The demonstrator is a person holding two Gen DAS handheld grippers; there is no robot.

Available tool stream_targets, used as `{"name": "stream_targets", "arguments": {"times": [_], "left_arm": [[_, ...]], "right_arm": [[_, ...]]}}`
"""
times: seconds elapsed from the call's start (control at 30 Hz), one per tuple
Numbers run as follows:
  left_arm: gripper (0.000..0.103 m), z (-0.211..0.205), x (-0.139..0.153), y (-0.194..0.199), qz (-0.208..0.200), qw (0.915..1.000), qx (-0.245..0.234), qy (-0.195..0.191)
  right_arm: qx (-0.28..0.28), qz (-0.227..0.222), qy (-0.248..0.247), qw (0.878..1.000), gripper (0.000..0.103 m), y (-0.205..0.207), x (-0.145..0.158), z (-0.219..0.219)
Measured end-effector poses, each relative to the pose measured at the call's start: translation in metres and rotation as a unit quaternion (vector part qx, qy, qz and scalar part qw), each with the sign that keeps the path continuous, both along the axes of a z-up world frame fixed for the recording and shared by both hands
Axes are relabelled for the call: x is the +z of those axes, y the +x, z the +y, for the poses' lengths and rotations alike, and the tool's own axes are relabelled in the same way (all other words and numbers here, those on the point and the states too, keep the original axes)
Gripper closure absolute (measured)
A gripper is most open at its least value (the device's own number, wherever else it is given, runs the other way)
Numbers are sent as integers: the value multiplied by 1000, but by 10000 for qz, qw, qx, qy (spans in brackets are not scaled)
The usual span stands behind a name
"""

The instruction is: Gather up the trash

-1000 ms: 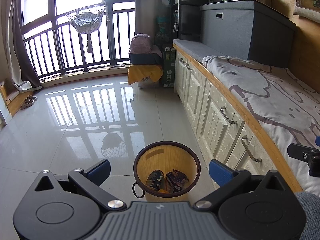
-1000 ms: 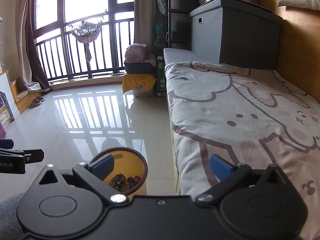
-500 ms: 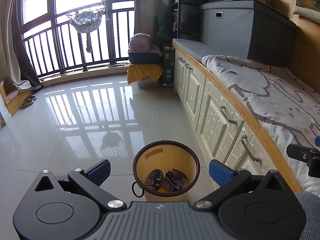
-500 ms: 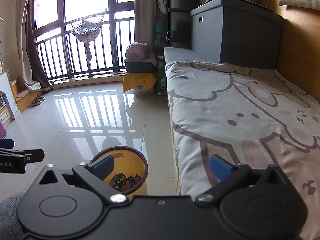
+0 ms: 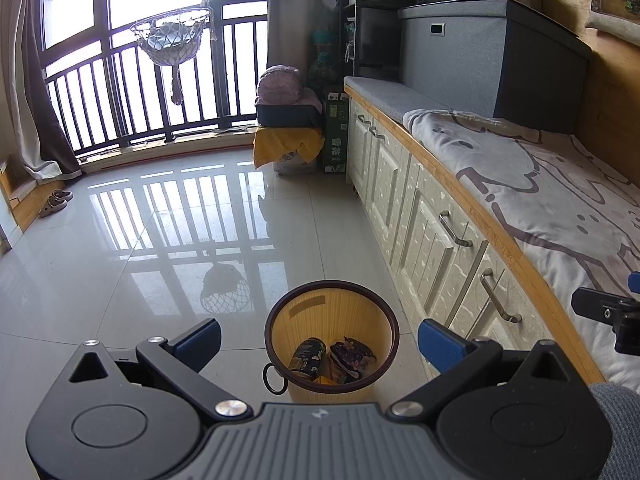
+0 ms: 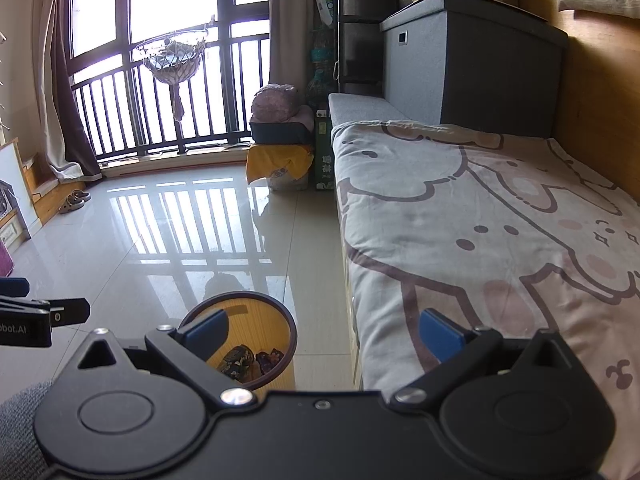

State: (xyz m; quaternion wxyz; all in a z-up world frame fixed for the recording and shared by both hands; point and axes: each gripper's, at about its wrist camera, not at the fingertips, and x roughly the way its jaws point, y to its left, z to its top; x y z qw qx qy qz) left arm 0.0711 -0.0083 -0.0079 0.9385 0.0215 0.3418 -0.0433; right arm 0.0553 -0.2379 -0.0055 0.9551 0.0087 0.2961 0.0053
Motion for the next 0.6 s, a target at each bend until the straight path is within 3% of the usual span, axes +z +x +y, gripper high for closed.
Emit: {"name": "stream_targets", "arguments": {"times": [0.6], "left_arm": [[0, 0, -1, -1, 7, 10000, -1, -2]], "right_arm": [[-1, 4, -1, 10000, 0, 0, 0, 1]]}}
